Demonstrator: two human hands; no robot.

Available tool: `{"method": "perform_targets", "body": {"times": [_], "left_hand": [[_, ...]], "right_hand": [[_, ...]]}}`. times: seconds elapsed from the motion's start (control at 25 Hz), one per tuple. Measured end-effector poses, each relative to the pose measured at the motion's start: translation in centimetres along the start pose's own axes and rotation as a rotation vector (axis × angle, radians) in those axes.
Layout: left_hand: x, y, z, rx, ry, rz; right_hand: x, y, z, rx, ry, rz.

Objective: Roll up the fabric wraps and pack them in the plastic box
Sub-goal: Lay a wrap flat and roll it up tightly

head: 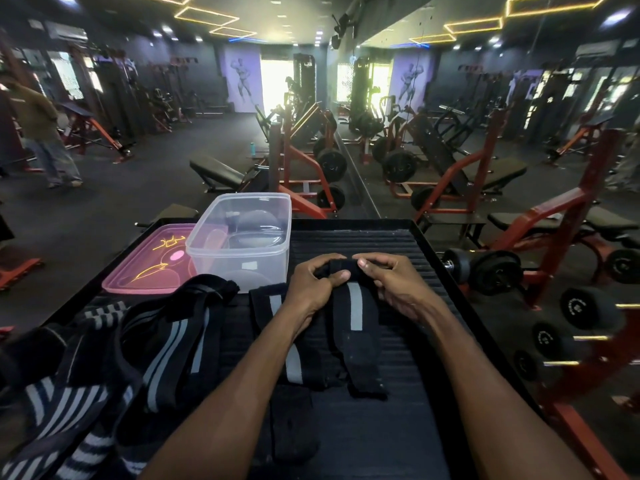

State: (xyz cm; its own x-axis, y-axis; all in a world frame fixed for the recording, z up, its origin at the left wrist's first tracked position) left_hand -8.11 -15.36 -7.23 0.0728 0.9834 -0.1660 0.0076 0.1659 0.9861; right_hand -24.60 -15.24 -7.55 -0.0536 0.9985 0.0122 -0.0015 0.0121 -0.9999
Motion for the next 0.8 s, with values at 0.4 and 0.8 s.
{"method": "perform_targets", "body": {"times": [0.4, 0.8], "left_hand": [[0.3, -1.2, -0.4, 0.05, -0.031, 0.145], [0.4, -1.8, -1.1, 0.079, -0.093, 0.221]], "right_hand": [[-0.2, -0.4, 0.1, 0.035, 0.031, 0.052], [-0.1, -1.3, 0.4, 0.122, 0.042, 0.155]]}}
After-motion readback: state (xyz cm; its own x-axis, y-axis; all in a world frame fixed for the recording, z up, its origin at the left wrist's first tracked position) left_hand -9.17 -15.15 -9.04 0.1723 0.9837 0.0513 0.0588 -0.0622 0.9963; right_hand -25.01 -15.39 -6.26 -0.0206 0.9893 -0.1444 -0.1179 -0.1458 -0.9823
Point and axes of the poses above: each hand's wrist, its own x-axis away from the middle knuckle, its own z-axis out of the back of the hand, y = z × x, the point moved 9 cm from there along -x, towards the middle knuckle, and after that the axes turned 2 degrees about -z, right-handed, at the moved point
